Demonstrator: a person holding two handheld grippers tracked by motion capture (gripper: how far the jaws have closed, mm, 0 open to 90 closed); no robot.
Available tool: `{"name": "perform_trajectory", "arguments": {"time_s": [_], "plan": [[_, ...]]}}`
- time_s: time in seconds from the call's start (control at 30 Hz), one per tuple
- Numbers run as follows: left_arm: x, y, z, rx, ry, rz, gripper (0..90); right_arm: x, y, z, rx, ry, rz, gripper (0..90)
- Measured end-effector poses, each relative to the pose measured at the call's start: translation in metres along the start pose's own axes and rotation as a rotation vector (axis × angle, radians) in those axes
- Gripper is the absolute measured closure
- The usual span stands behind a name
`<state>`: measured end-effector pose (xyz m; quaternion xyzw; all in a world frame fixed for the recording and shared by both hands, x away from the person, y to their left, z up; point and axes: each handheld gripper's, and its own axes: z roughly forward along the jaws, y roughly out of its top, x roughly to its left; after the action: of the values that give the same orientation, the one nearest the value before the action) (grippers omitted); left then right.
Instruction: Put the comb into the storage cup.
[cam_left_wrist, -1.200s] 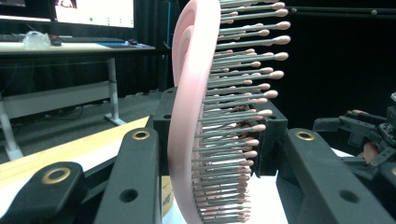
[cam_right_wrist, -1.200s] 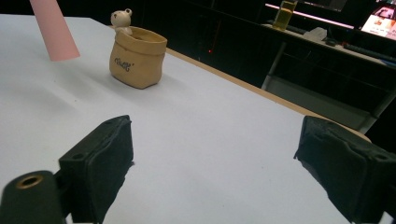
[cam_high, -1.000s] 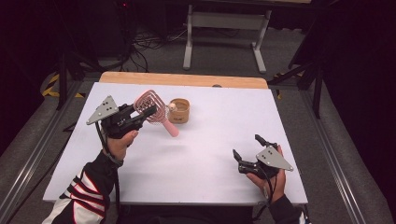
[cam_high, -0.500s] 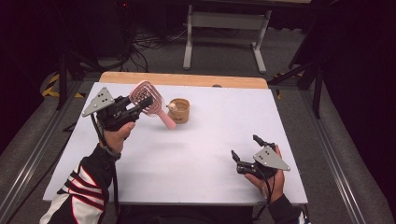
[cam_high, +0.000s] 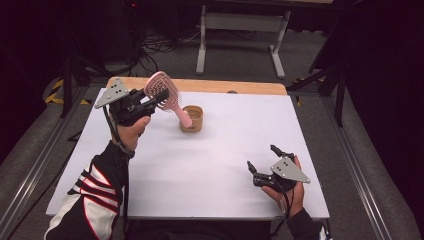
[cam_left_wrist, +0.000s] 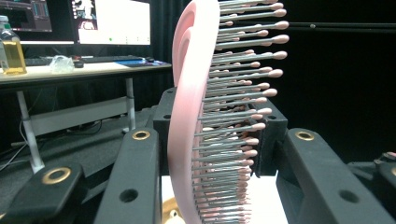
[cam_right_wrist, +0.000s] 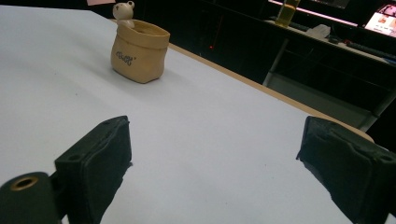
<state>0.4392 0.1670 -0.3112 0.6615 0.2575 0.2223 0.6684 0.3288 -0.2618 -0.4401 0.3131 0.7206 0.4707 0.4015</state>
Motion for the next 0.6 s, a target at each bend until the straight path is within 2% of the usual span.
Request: {"name": "perform_trajectory", "arguments": {"time_s": [0.17, 0.37, 0.6], "plan": [[0.003, 0.004, 0.014, 0.005, 0.003, 0.005, 63.3, 0.000, 0.000, 0.000, -0.001, 0.002, -0.001, 9.9], [0.010, 0.005, 0.029, 0.010, 0.009, -0.016, 63.3, -0.001, -0.001, 0.000, -0.005, 0.000, 0.006, 10.1], [0.017, 0.004, 0.048, 0.038, 0.028, -0.017, 63.3, 0.000, -0.001, 0.000, -0.003, 0.006, 0.001, 10.6]]}}
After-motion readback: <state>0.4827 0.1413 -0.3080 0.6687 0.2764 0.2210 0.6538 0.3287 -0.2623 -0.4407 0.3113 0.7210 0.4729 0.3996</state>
